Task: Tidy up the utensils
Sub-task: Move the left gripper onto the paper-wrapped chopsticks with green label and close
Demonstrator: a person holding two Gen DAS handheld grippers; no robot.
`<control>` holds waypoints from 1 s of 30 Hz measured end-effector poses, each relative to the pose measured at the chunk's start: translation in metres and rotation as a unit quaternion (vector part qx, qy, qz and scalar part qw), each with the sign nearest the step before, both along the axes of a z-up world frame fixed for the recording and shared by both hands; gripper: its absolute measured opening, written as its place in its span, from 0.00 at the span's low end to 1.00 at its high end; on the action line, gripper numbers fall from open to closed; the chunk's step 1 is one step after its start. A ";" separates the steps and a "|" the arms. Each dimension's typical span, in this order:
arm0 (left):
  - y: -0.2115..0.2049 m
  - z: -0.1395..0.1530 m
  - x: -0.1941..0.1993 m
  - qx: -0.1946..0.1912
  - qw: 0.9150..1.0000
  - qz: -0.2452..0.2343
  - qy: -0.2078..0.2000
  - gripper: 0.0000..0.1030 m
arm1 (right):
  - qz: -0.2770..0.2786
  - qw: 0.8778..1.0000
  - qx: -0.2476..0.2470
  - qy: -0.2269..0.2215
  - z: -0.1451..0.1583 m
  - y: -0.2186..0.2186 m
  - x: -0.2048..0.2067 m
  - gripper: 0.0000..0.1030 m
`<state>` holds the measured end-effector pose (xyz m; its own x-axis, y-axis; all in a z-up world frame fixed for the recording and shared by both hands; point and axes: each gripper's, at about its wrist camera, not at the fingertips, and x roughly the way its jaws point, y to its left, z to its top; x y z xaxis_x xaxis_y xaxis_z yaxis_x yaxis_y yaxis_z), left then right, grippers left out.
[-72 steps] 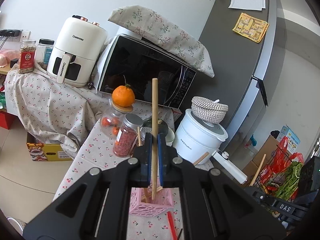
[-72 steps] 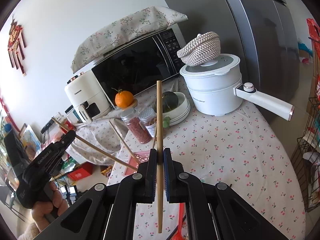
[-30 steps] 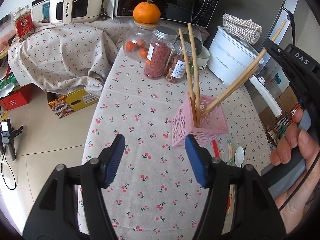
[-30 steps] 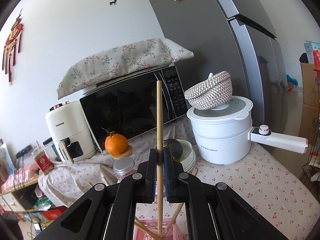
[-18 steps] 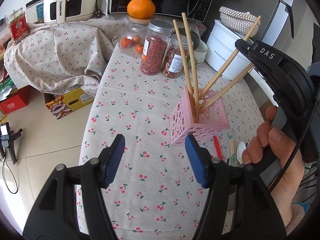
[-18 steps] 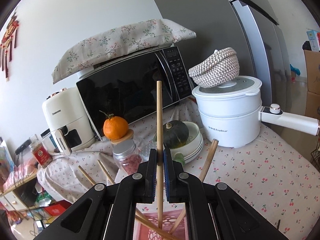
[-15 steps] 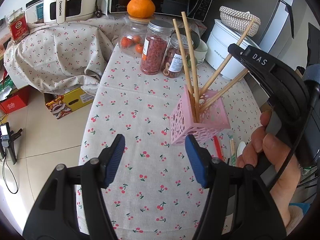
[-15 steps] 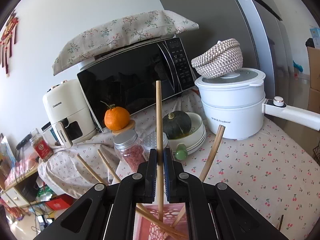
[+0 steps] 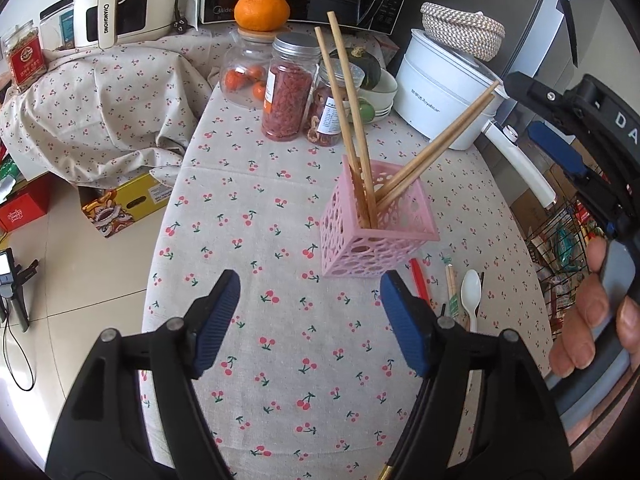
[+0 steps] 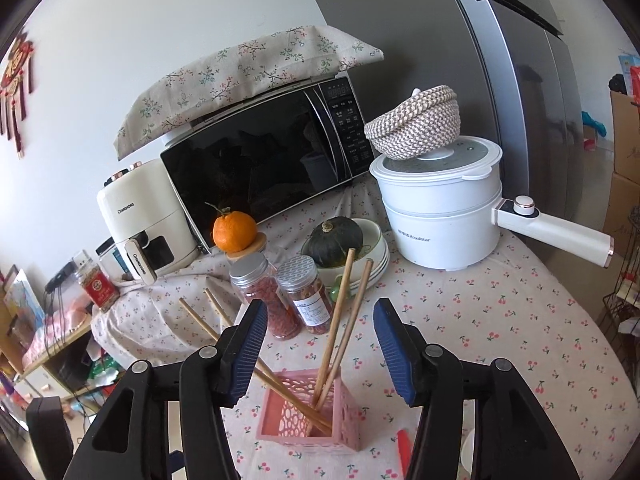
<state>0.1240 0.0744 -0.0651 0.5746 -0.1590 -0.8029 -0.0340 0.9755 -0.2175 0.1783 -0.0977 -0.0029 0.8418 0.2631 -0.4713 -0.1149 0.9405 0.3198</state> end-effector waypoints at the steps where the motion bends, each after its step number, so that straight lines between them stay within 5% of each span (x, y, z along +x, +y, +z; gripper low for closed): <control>1: -0.002 0.000 -0.001 0.000 1.000 -0.002 -0.001 0.74 | -0.003 1.000 -0.001 0.004 0.002 -0.006 -0.005 0.63; 15: -0.033 -0.016 -0.015 -0.040 0.995 -0.059 0.066 0.78 | -0.026 0.992 -0.017 0.122 -0.025 -0.079 -0.052 0.81; 24: -0.070 -0.035 -0.014 -0.035 0.988 -0.095 0.113 0.78 | -0.023 0.970 -0.029 0.242 -0.073 -0.107 -0.057 0.82; 30: -0.102 -0.046 -0.009 -0.035 0.984 -0.126 0.125 0.78 | -0.018 0.960 -0.040 0.278 -0.093 -0.125 -0.053 0.82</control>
<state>0.1148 -0.0272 -0.1110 0.2963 -0.3300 -0.8963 0.1452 0.9431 -0.2992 0.1252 -0.2226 -0.0956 0.4622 0.1825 -0.8678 0.0851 0.9650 0.2482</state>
